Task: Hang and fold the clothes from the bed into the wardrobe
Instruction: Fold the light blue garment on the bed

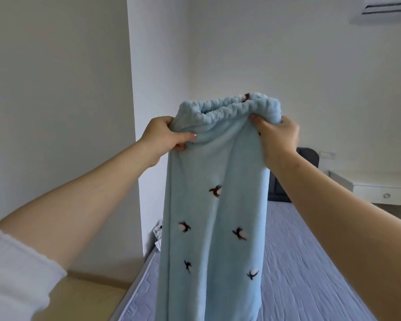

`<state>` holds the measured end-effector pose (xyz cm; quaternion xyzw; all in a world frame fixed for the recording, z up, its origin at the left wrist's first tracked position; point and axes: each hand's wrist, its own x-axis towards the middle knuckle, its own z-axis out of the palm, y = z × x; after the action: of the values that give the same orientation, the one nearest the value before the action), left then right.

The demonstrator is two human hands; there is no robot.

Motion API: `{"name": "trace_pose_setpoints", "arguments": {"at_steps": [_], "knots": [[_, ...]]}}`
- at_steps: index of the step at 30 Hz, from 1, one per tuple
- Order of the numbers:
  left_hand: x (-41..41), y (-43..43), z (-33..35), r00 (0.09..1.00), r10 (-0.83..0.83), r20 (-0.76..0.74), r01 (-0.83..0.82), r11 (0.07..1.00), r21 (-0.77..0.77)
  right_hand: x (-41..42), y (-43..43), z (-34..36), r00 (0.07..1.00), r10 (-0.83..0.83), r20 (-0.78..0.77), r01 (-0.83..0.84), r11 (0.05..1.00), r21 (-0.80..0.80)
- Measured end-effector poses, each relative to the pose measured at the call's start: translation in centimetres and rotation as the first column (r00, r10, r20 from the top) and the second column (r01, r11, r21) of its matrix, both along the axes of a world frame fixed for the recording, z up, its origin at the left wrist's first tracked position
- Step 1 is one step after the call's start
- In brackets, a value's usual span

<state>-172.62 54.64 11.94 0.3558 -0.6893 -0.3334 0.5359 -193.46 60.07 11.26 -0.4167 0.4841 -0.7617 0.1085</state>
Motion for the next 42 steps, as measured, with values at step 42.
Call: {"name": "trace_pose_setpoints", "arguments": {"at_steps": [42], "knots": [[-5.1, -9.1, 5.7, 0.995, -0.054, -0.085, 0.041, 0.989, -0.144, -4.9, -6.7, 3.4, 0.974, -0.113, -0.195, 0.089, 0.988, -0.126]]}}
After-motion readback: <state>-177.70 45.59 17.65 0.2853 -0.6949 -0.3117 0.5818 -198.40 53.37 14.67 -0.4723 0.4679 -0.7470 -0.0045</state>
